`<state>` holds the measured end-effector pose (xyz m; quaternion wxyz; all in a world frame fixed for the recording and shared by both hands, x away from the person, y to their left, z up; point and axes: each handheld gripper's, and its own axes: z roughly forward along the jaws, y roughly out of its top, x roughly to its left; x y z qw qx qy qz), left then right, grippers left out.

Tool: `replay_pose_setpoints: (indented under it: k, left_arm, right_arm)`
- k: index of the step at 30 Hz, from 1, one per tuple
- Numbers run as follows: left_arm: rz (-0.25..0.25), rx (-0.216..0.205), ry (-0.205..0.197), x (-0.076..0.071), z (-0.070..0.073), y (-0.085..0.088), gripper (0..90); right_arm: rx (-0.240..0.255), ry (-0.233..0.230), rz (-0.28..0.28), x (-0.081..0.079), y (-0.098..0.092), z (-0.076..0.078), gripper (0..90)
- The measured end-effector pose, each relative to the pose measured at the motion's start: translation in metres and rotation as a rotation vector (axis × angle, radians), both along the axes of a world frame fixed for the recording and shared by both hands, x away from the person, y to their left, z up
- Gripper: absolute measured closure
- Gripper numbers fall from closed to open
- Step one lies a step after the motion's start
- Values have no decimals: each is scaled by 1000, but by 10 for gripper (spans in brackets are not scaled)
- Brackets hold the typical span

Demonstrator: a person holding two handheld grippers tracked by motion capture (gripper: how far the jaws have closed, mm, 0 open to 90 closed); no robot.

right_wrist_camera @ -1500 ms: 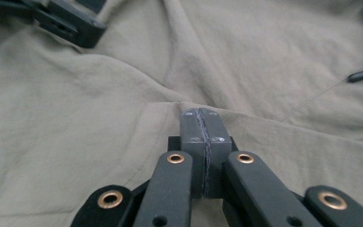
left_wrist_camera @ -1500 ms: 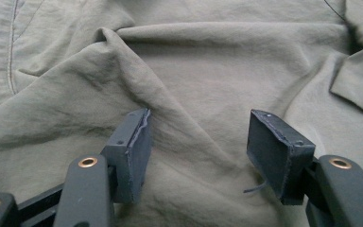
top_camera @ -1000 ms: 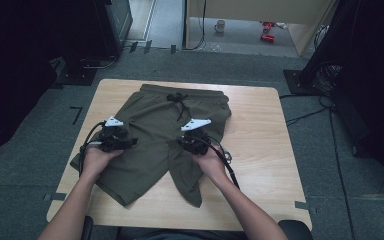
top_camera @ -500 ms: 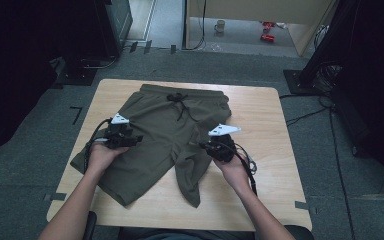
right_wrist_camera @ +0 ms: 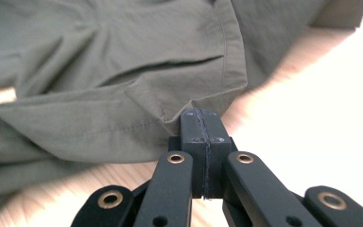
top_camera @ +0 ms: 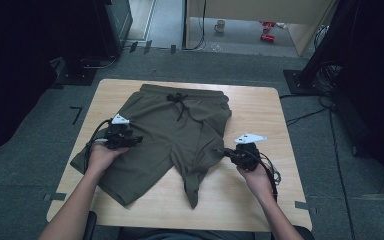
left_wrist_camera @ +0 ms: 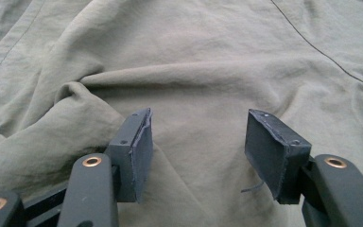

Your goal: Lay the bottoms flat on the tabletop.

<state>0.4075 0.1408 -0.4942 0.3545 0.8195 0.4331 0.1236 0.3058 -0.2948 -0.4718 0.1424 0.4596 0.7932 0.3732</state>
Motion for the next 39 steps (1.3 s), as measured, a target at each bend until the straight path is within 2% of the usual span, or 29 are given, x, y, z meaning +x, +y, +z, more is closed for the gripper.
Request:
replay_pose_setpoints:
  k: [5, 9, 15, 17, 23, 28, 31, 34, 39]
  left_arm:
    - [2, 3, 2, 0, 0, 2, 422]
    - [8, 2, 4, -1, -1, 3, 421]
    - [8, 6, 5, -1, -2, 3, 421]
    - [8, 6, 4, -1, -2, 4, 421]
    - [12, 7, 1, -1, -1, 4, 421]
    - [19, 0, -5, -1, -1, 4, 422]
    - [18, 1, -14, 0, 0, 2, 423]
    - [16, -3, -28, -1, 3, 0, 422]
    - [19, -19, -26, 0, 4, 2, 422]
  right_arm:
    - [-24, 8, -27, -11, -17, -3, 900]
    - [-23, 20, -51, -19, -30, -7, 900]
    - [-18, 25, -54, -38, -39, -9, 900]
    - [-32, 19, -55, -45, -41, -10, 900]
    - [-24, 15, -89, -59, -55, -8, 900]
    - [-16, 29, -123, -64, -66, -10, 900]
    - [14, -5, -115, -61, -65, -7, 868]
    - [11, -28, -118, -56, -63, -3, 802]
    - [50, -92, -150, -53, -69, 11, 724]
